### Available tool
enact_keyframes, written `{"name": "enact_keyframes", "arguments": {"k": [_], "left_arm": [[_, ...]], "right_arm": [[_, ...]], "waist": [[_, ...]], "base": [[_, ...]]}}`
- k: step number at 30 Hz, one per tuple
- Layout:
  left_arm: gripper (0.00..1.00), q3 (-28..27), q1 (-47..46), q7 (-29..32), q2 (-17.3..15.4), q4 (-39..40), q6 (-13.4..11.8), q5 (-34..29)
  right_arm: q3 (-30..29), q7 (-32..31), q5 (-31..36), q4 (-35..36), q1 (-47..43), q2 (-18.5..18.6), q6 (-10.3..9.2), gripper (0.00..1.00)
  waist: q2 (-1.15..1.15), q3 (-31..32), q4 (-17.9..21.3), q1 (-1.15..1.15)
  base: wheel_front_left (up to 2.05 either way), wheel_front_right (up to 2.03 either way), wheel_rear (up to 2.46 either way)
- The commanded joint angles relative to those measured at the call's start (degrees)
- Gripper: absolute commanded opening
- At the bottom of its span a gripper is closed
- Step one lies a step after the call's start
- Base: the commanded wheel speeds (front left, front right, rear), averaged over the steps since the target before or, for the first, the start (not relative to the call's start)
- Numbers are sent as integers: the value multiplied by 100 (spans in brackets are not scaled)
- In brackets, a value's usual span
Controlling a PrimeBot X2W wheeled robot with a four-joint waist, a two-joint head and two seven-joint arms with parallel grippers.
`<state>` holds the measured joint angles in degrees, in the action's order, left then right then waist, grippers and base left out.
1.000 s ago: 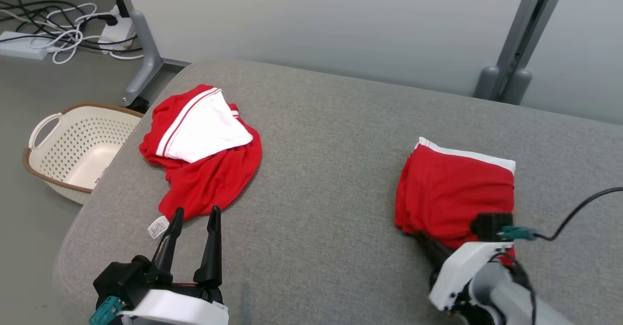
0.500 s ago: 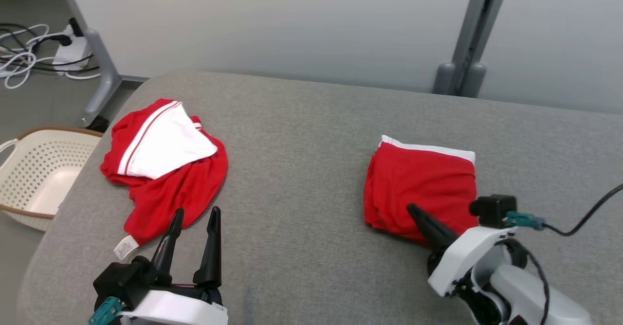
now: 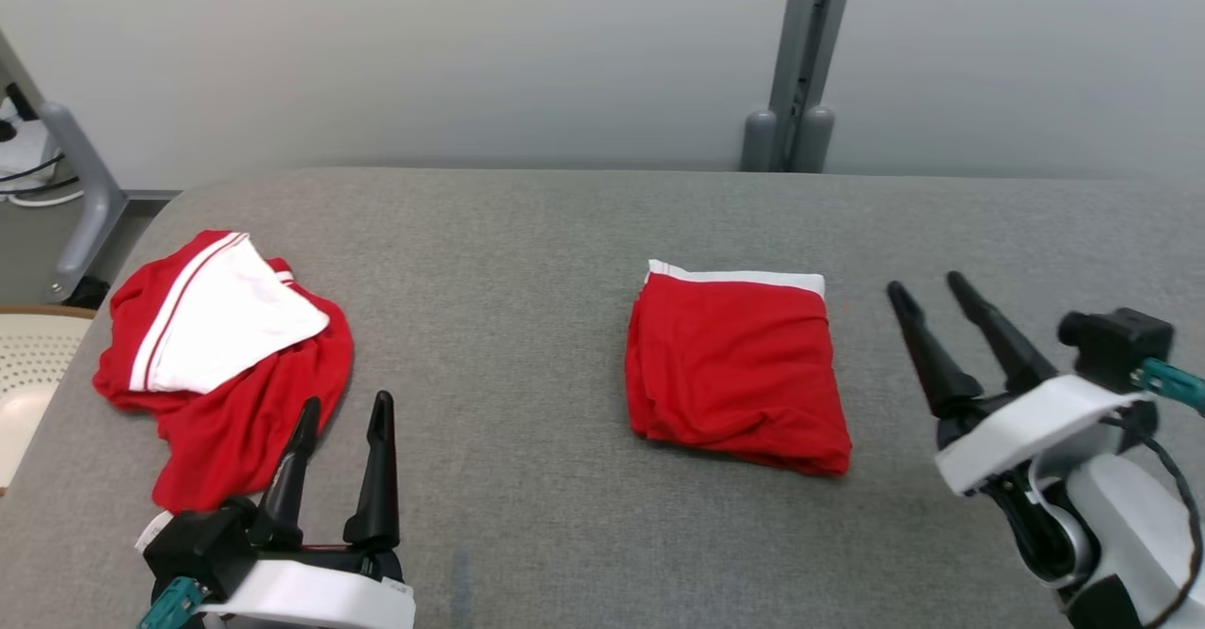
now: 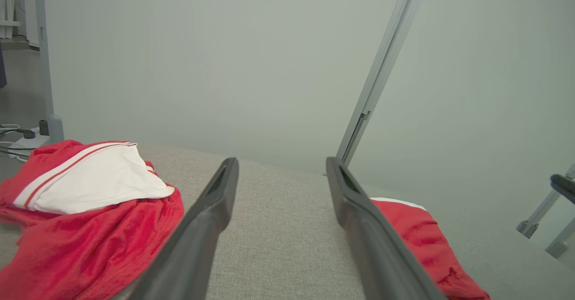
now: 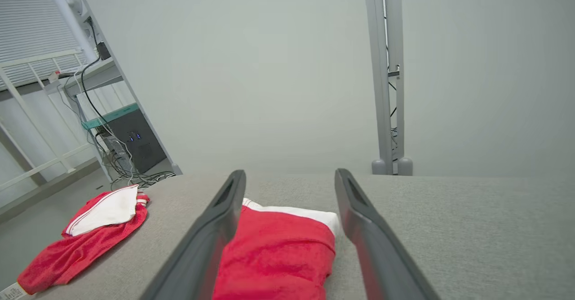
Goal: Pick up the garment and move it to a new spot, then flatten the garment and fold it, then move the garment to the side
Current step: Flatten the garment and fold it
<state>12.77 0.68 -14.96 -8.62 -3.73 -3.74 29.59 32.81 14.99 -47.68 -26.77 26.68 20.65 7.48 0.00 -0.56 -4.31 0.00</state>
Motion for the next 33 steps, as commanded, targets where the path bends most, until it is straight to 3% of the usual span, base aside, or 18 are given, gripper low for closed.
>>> {"name": "enact_keyframes", "arguments": {"k": [1, 4, 9, 13, 22, 33], "left_arm": [[100, -62, 36, -18, -45, 31, -32, -30], [100, -75, 55, -20, -35, 69, -35, -56], [100, -176, 39, -26, -44, 183, -83, -268], [100, -298, 6, -21, 5, 189, -66, -515], [100, -493, 18, -22, 192, -23, 115, -948], [100, -611, -47, -22, 344, -183, 251, -1147]], "right_arm": [[-379, 24, 326, 148, -263, -6, 3, 100], [-846, 24, 764, 305, -542, -73, 3, 100], [-2004, 25, 1709, 892, -1288, -525, 3, 100], [-2487, 24, 2351, 1219, -1757, -844, 3, 100], [-2818, 25, 3065, 1361, -2085, -1227, 3, 100], [-2831, -4, 3269, 1315, -2011, -1290, 3, 100]], "waist": [[0, 7, 115, 0], [0, 0, 182, 0], [0, -20, 310, 0], [0, -43, 383, 0], [0, -82, 535, 0], [0, -103, 548, 0]], "base": [[0, 0, 0], [0, 0, 0], [0, 0, 0], [0, 0, 0], [0, 0, 0], [0, 0, 0]]}}
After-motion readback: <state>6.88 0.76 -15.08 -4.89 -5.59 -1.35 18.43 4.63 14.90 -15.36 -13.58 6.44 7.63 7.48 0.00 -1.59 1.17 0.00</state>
